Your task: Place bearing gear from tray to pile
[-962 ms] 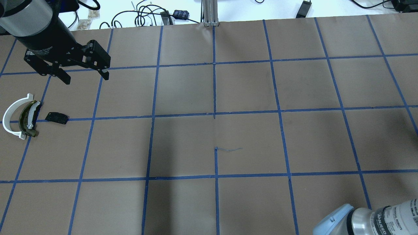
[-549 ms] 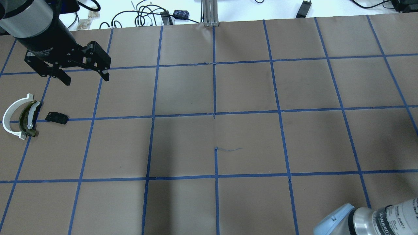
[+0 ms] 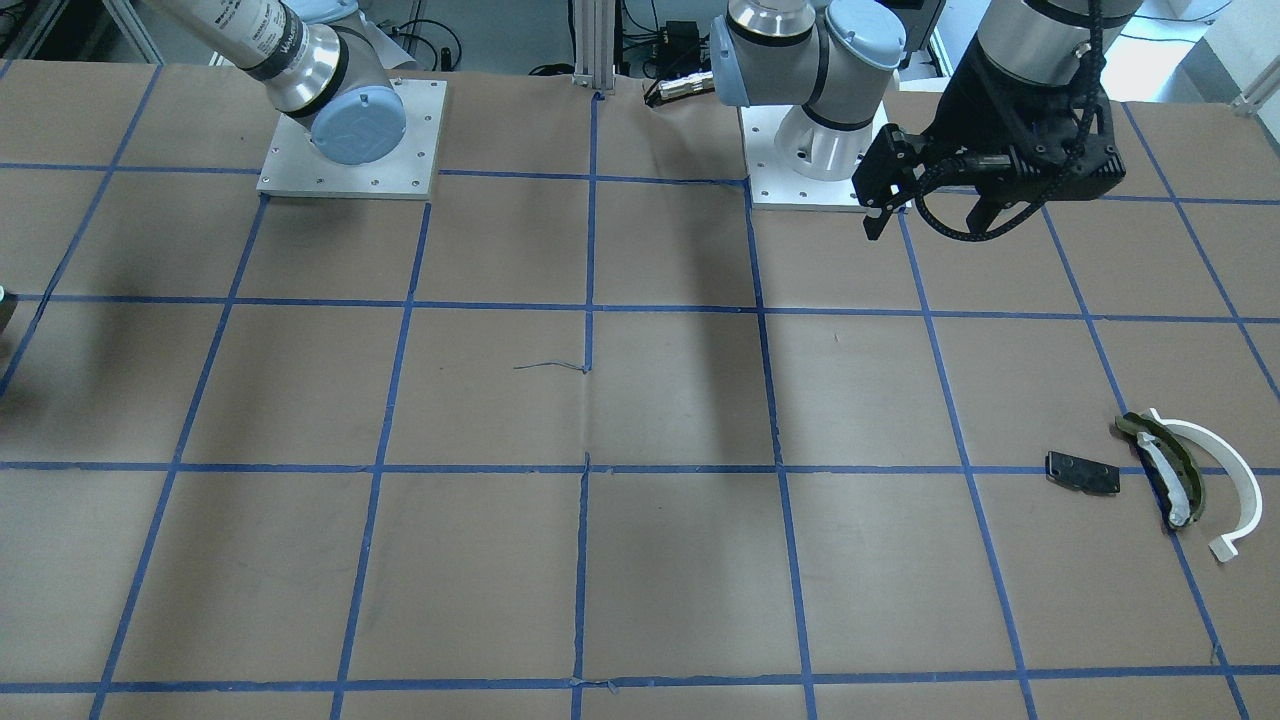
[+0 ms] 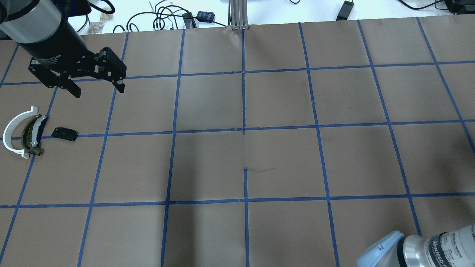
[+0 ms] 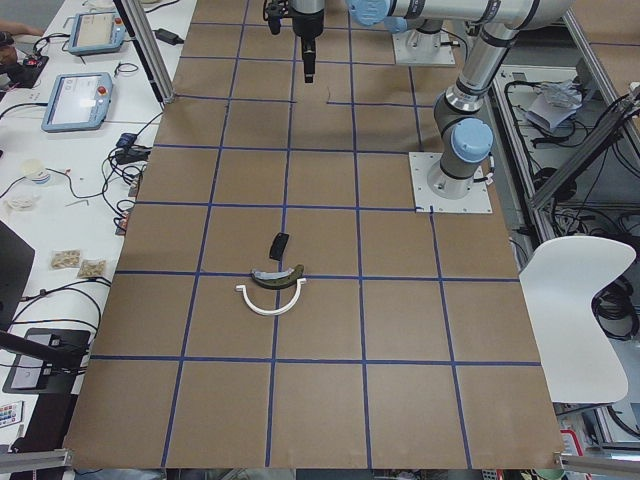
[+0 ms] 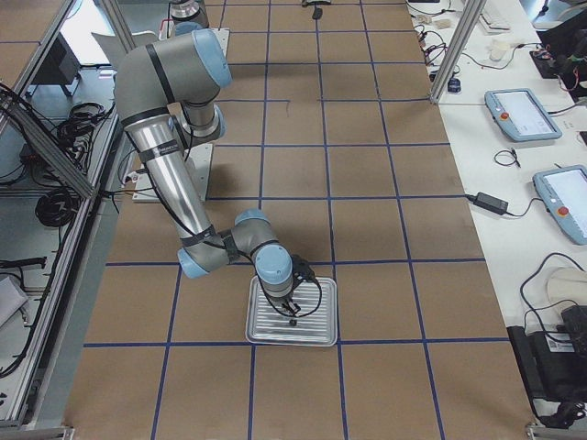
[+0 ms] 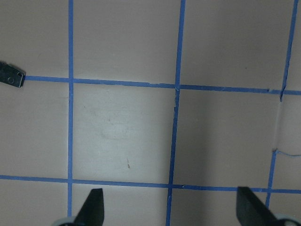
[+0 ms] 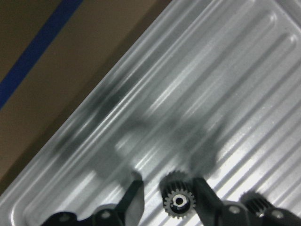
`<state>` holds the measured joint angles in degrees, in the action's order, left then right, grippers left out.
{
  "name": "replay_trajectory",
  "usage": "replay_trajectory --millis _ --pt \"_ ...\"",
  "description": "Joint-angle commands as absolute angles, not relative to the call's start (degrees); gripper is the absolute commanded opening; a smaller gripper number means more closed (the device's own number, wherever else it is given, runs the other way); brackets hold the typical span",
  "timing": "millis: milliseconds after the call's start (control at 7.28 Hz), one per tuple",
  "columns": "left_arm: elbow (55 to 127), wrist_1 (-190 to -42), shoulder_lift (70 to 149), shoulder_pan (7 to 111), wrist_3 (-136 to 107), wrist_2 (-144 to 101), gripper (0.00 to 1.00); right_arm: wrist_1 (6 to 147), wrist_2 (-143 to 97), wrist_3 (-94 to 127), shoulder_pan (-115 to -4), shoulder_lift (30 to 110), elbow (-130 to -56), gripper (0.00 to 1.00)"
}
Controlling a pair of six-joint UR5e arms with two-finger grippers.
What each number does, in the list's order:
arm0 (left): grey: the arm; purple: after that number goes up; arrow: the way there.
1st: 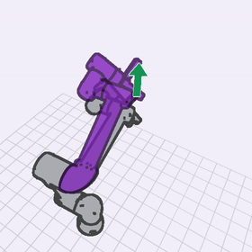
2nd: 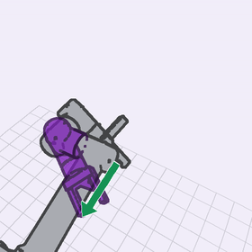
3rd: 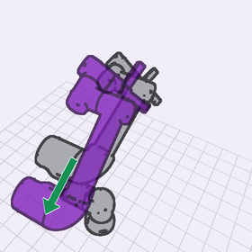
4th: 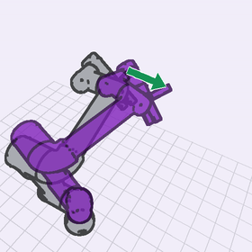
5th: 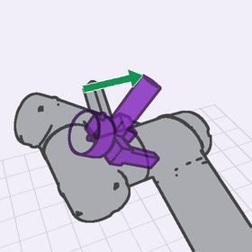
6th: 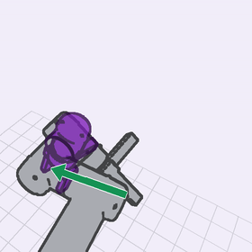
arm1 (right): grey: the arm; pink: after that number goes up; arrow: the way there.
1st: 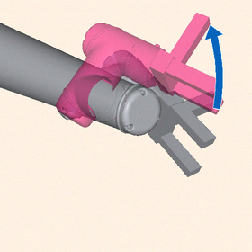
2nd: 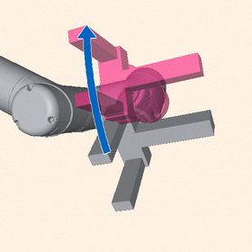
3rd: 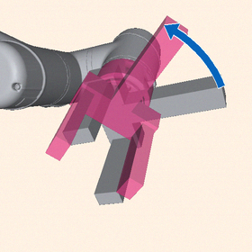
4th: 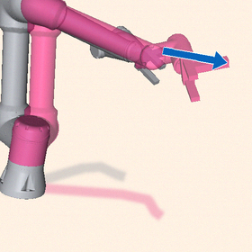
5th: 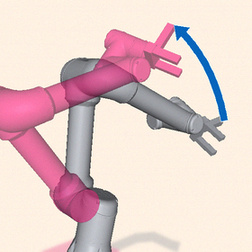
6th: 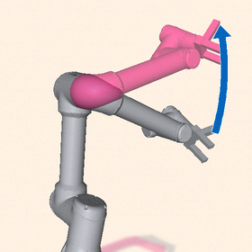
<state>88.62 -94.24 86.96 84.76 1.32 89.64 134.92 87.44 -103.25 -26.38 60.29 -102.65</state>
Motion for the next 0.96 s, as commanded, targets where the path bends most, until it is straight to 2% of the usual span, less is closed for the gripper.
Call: replay_trajectory --millis 0,275,412,824 --pt "88.6 -94.2 86.9 84.8 1.3 89.6 1.00 135.4 88.0 -103.0 -26.4 60.7 -102.6 0.13" --pt "88.6 -94.2 86.8 84.7 1.3 89.6 1.00 134.9 88.3 -102.7 -26.4 61.9 -102.6 0.11" --pt "88.6 -94.2 86.7 84.8 1.3 89.6 1.00 134.1 88.2 -100.5 -26.7 65.0 -102.7 0.11" --pt "88.6 -94.3 86.7 84.7 1.3 89.6 1.00 120.2 89.1 -88.6 -32.3 79.7 -102.6 0.13"
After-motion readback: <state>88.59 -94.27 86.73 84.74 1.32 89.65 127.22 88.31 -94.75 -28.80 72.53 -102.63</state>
